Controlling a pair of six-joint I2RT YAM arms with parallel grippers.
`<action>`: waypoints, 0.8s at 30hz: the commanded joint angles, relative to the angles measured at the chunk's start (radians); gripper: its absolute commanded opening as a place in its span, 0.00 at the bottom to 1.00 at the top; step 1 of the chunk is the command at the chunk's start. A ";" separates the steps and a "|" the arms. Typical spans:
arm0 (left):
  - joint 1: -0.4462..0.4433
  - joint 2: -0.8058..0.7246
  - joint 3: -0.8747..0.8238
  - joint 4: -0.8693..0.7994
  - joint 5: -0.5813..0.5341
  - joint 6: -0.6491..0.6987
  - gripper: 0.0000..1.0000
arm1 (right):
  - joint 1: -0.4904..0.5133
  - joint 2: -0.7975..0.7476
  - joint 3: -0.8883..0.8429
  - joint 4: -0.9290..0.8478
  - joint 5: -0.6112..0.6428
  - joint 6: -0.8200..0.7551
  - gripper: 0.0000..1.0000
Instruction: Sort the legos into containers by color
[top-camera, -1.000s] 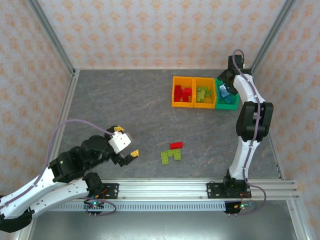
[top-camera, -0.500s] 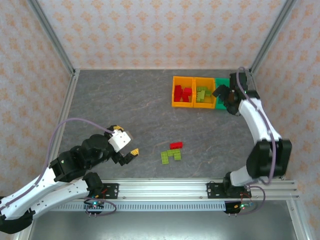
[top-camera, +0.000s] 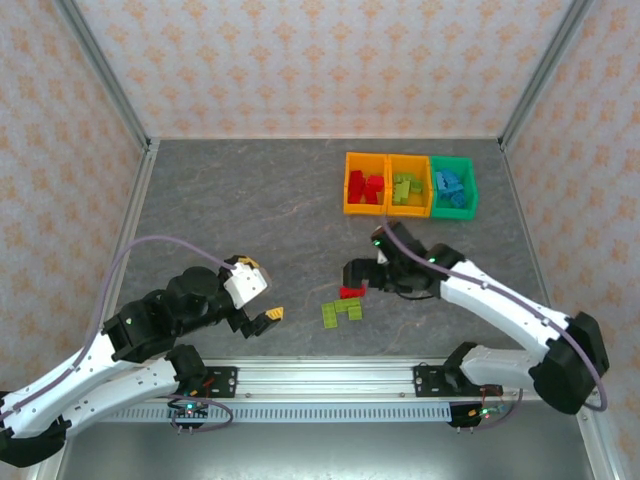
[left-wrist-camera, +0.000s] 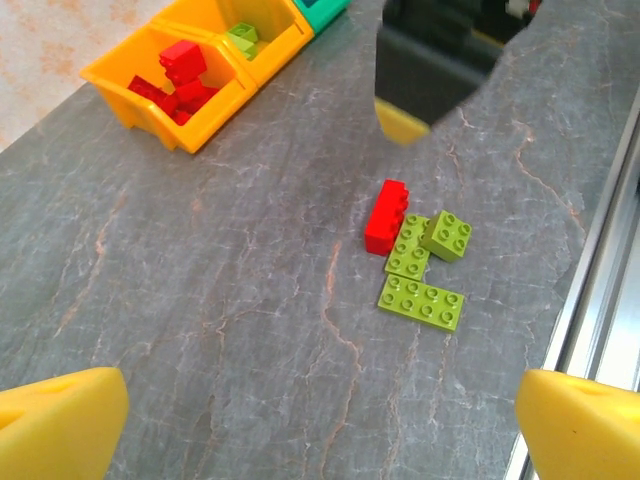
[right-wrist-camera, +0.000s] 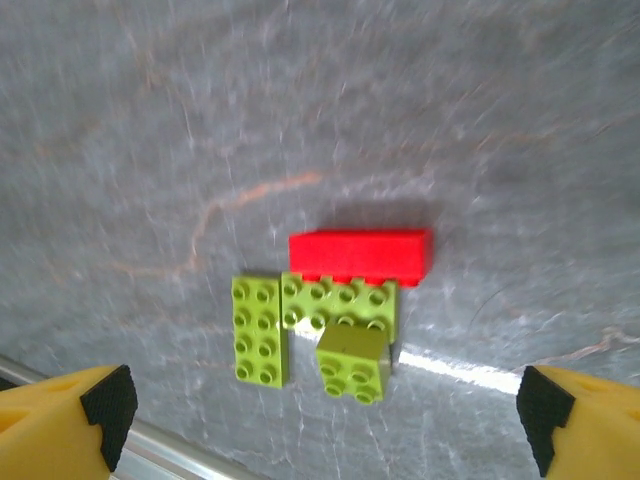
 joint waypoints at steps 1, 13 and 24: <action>0.005 -0.005 0.008 0.000 0.031 0.022 1.00 | 0.087 0.088 0.018 -0.039 0.111 0.050 0.99; 0.006 0.000 -0.016 -0.008 0.004 0.042 1.00 | 0.171 0.275 -0.064 0.068 0.164 0.160 0.64; 0.005 0.014 -0.015 -0.018 -0.017 0.051 1.00 | 0.182 0.294 -0.087 0.094 0.153 0.180 0.34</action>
